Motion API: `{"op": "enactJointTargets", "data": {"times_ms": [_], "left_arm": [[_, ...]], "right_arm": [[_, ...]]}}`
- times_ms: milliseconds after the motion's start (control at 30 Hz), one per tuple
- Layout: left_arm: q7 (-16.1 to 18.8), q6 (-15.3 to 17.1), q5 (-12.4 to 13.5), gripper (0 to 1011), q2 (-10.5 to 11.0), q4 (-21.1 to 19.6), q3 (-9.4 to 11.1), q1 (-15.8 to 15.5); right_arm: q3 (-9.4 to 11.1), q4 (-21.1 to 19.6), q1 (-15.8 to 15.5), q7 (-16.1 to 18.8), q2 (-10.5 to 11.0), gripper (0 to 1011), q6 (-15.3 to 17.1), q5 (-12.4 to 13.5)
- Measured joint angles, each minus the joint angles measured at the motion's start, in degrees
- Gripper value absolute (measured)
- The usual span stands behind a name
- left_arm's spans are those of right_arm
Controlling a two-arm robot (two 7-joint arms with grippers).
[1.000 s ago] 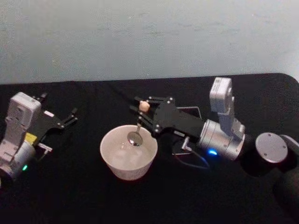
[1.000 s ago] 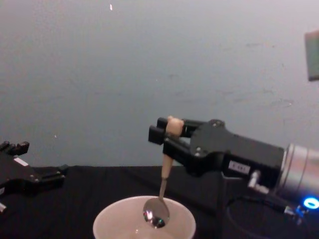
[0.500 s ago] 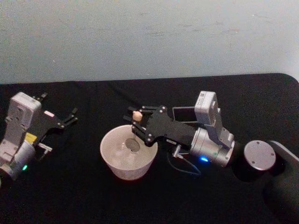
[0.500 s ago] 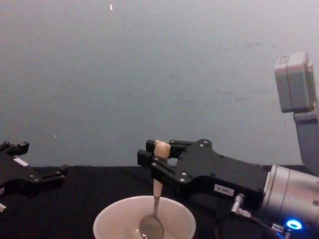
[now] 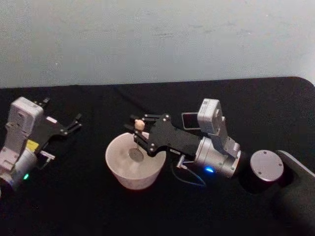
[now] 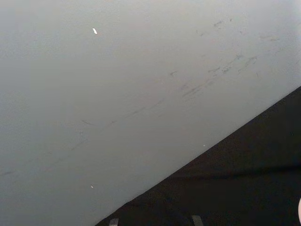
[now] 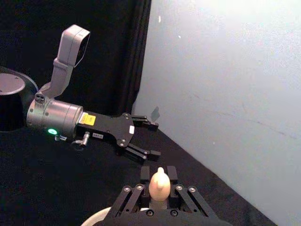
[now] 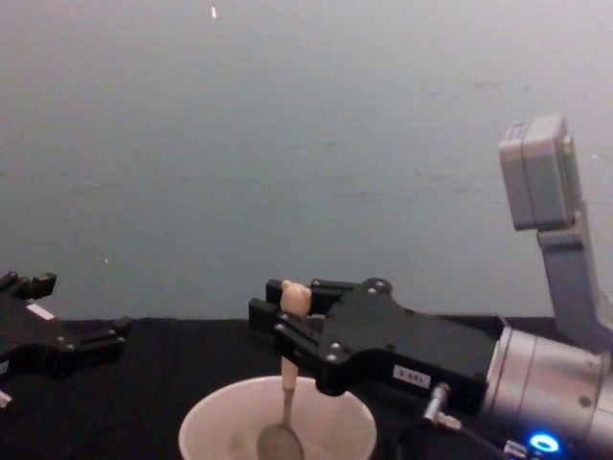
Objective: Pick up the stirring spoon with one hand, stir inside the cup, then place it back in its original position.
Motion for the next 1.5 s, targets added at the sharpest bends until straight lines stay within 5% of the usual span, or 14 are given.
{"op": "enactJointTargets", "data": {"times_ms": [433, 1033, 1333, 1500], "left_arm": [[0.0, 0.0, 0.0, 1001, 0.0, 0.0, 0.0, 0.0], [0.0, 0.0, 0.0, 1001, 0.0, 0.0, 0.0, 0.0], [0.0, 0.0, 0.0, 1001, 0.0, 0.0, 0.0, 0.0], [0.0, 0.0, 0.0, 1001, 0.0, 0.0, 0.0, 0.0]], "right_arm": [[1.3, 0.3, -0.1, -1.8, 0.2, 213, 0.6, -1.1], [1.9, -10.0, -6.8, 0.6, 5.6, 213, 4.7, 2.5], [0.3, -10.7, -7.0, 0.7, 4.5, 212, 5.5, 3.2], [-0.2, -8.1, -5.3, -0.7, 2.0, 213, 5.2, 2.9]]}}
